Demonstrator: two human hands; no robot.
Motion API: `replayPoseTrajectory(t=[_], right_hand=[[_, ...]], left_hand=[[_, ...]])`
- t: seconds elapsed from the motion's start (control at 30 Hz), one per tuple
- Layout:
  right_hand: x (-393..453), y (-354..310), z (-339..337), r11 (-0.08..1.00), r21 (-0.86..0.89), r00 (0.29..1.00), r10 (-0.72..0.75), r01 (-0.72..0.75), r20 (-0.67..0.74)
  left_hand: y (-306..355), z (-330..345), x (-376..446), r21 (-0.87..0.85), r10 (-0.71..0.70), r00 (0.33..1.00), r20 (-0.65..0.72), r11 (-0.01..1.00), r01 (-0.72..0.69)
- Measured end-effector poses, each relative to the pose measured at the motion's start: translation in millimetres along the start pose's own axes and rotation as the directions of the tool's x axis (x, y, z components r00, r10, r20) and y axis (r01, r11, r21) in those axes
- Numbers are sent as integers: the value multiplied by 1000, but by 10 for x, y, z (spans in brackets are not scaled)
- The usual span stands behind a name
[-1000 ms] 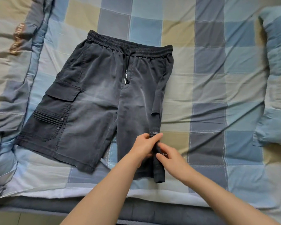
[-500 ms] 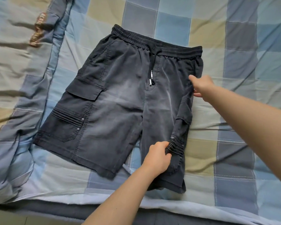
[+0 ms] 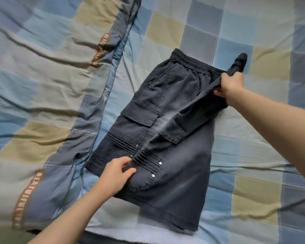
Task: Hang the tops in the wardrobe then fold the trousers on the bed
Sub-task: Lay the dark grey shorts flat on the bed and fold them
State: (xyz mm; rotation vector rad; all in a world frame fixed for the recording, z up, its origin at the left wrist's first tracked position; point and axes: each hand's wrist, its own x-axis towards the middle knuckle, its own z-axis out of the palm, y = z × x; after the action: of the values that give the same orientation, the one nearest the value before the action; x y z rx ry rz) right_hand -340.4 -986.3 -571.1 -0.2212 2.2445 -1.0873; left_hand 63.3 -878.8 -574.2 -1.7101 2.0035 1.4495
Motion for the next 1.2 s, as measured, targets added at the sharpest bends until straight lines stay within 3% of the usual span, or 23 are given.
replayPoseTrajectory(t=[0.2, 0.33, 0.47, 0.53, 0.6, 0.63, 0.67, 0.73, 0.8, 0.87, 0.97, 1.13, 1.2], right_hand=[[-297, -402, 1080, 994, -37, 993, -104, 107, 53], [-292, -488, 1536, 948, -240, 976, -218, 209, -12], [-268, -599, 1694, 903, -317, 951, -308, 291, -3], [-276, -613, 1723, 866, -307, 919, -361, 394, 159], [-278, -528, 1675, 868, -248, 861, -311, 430, 402], [-270, -463, 1594, 871, -229, 841, -303, 436, 448], [-267, -403, 1494, 870, -207, 847, -337, 447, 412], [-244, -247, 1211, 863, -195, 883, -439, 466, 168], [-178, 45, 849, 903, -238, 919, -385, 358, -79], [-94, 494, 525, 966, -233, 979, -144, 108, -145], [-178, 1119, 260, 975, -182, 992, 129, -126, 6], [-875, 1484, 139, 965, -198, 970, 200, -170, 142], [-1093, 1571, 64, 959, -172, 947, 259, -227, 193]], left_hand=[[-552, -557, 360, 114, -173, 961, -216, 973, 201], [-650, -545, 432, 138, -184, 950, -251, 965, 224], [-724, -471, 487, 202, -163, 941, -296, 952, 229], [-754, -486, 540, 224, -185, 934, -306, 939, 260], [-753, -485, 581, 245, -230, 926, -301, 919, 308], [-722, -465, 577, 264, -241, 925, -293, 910, 321], [-678, -458, 563, 291, -237, 925, -296, 900, 324], [-605, -424, 541, 342, -138, 938, -319, 906, 250], [-623, -343, 531, 400, -23, 954, -298, 905, 146], [-684, -289, 571, 402, 48, 949, -310, 911, 86], [-676, -330, 675, 300, 0, 943, -333, 948, 106], [-712, -413, 761, 15, -206, 940, -272, 976, 218], [-802, -393, 734, -24, -232, 943, -237, 972, 233]])
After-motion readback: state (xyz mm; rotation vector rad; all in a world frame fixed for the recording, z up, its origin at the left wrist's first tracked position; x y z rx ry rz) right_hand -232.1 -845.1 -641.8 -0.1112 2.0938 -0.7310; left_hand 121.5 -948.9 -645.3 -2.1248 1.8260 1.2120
